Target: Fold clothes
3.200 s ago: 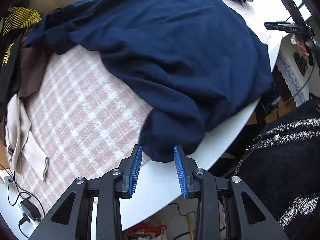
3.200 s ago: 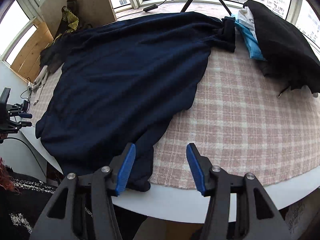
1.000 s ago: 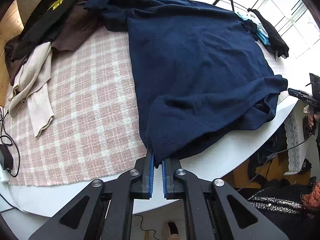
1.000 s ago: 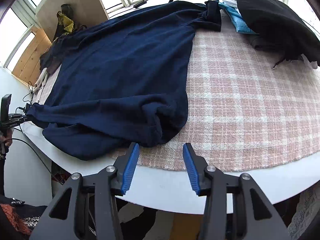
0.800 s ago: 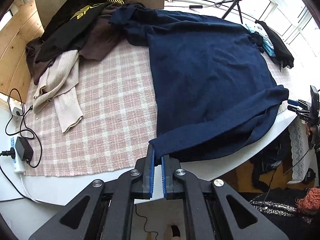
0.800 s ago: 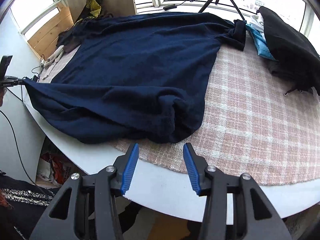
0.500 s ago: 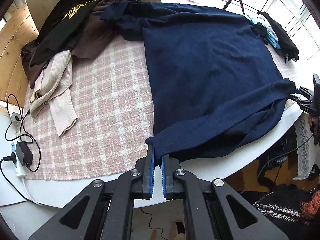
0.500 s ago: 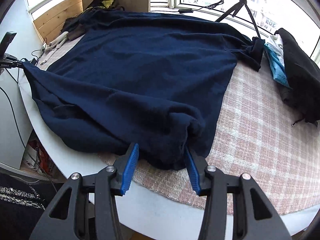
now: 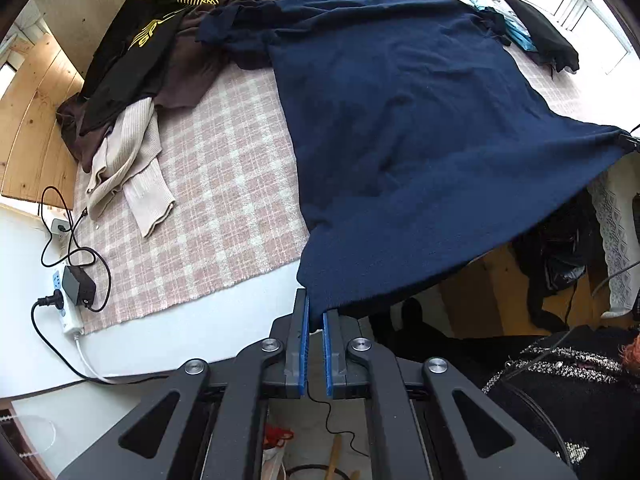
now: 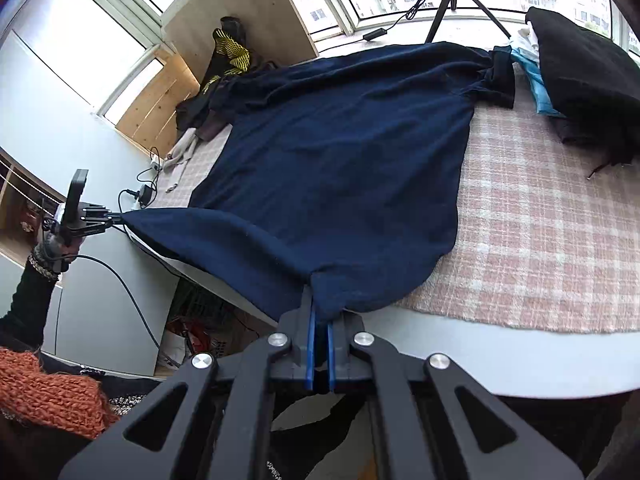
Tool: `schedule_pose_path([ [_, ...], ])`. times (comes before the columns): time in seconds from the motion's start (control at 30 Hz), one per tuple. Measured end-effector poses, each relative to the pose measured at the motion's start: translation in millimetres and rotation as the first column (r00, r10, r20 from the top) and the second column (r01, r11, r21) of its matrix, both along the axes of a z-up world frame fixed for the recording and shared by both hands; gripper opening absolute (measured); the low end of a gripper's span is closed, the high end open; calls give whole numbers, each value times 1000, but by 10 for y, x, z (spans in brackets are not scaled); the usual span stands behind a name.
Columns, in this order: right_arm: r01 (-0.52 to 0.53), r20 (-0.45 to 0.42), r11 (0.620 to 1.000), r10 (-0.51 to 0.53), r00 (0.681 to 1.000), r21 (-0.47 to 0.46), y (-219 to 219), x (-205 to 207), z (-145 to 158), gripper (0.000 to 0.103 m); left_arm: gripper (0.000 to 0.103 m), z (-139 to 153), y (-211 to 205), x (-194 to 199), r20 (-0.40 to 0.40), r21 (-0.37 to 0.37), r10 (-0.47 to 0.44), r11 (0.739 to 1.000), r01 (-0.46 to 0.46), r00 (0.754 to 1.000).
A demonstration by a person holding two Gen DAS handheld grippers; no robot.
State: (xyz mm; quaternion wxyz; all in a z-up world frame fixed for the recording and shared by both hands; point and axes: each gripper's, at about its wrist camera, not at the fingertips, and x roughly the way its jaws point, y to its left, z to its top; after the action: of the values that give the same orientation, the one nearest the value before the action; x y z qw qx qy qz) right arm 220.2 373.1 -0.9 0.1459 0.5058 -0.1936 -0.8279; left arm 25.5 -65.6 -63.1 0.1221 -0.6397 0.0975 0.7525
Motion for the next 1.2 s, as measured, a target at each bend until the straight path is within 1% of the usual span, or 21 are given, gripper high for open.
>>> schedule_pose_path([
  [0.03, 55, 10, 997, -55, 998, -48, 30, 147, -6, 4, 5, -30, -1, 65, 17, 11, -3, 1000, 3, 1000],
  [0.07, 99, 48, 990, -95, 994, -99, 47, 263, -114, 4, 5, -152, 27, 98, 43, 3, -20, 1000, 20, 999],
  [0.1, 126, 100, 986, -115, 988, -114, 38, 338, -275, 4, 5, -274, 54, 131, 69, -6, -38, 999, 38, 997],
  [0.17, 171, 189, 982, -153, 970, -82, -14, 409, -620, 4, 5, -473, 91, 136, 107, -7, -55, 998, 56, 993],
  [0.23, 211, 227, 973, -185, 956, -95, -16, 392, -819, 4, 5, -629, 113, 87, 131, 4, -59, 998, 59, 990],
  [0.27, 230, 244, 968, -200, 949, -105, -15, 379, -908, 4, 5, -647, 124, 43, 128, 7, -64, 998, 64, 990],
  [0.33, 234, 228, 968, -208, 951, -93, -15, 244, -891, 4, 5, -606, 147, -79, 103, -11, -90, 996, 92, 991],
  [0.43, 259, 170, 963, -244, 955, -73, 63, -115, -809, 5, 5, -567, 123, -420, 65, -32, -75, 996, 77, 995],
  [0.47, 270, 179, 960, -255, 950, -68, 108, -275, -840, 5, 5, -599, 122, -545, 63, -35, -65, 997, 68, 996],
  [0.5, 281, 195, 958, -264, 944, -60, 153, -436, -885, 10, 5, -633, 122, -670, 62, -38, -55, 998, 58, 997],
  [0.53, 294, 227, 955, -279, 933, -31, 200, -556, -950, 22, 5, -688, 132, -779, 65, -33, -47, 998, 50, 997],
  [0.57, 306, 265, 952, -297, 917, 7, 247, -659, -1022, 26, 5, -751, 152, -855, 74, -33, -48, 998, 51, 996],
  [0.6, 310, 274, 950, -306, 912, 32, 271, -695, -1046, 29, 5, -820, 165, -906, 82, -36, -50, 998, 53, 995],
  [0.63, 311, 273, 949, -312, 910, 50, 285, -704, -1051, 29, 5, -880, 189, -936, 92, -36, -55, 998, 59, 994],
  [0.73, 279, 205, 958, -288, 936, 69, 238, -576, -935, 29, 5, -1006, 236, -916, 117, -46, -78, 995, 84, 990],
  [0.83, 193, 166, 964, -225, 960, 185, 93, -537, -863, 29, 5, -1058, 220, -860, 138, -42, -82, 995, 89, 987],
  [0.87, 172, 167, 962, -208, 964, 210, 60, -570, -867, 29, 5, -1061, 218, -840, 142, -39, -85, 995, 91, 986],
  [1.0, 92, 153, 966, -131, 980, 240, 27, -847, -924, 29, 5, -1035, 244, -772, 147, -45, -111, 992, 118, 983],
  [1.07, -16, 157, 943, -38, 987, 332, -16, -979, -999, 30, 5, -1008, 242, -764, 144, -43, -109, 992, 116, 984],
  [1.13, -78, 175, 916, 9, 984, 393, -54, -1107, -1096, 30, 5, -982, 240, -751, 141, -39, -106, 993, 113, 984],
  [1.2, -115, 186, 924, 48, 981, 366, -57, -1208, -1171, 30, 5, -970, 240, -724, 143, -36, -106, 993, 112, 984],
])
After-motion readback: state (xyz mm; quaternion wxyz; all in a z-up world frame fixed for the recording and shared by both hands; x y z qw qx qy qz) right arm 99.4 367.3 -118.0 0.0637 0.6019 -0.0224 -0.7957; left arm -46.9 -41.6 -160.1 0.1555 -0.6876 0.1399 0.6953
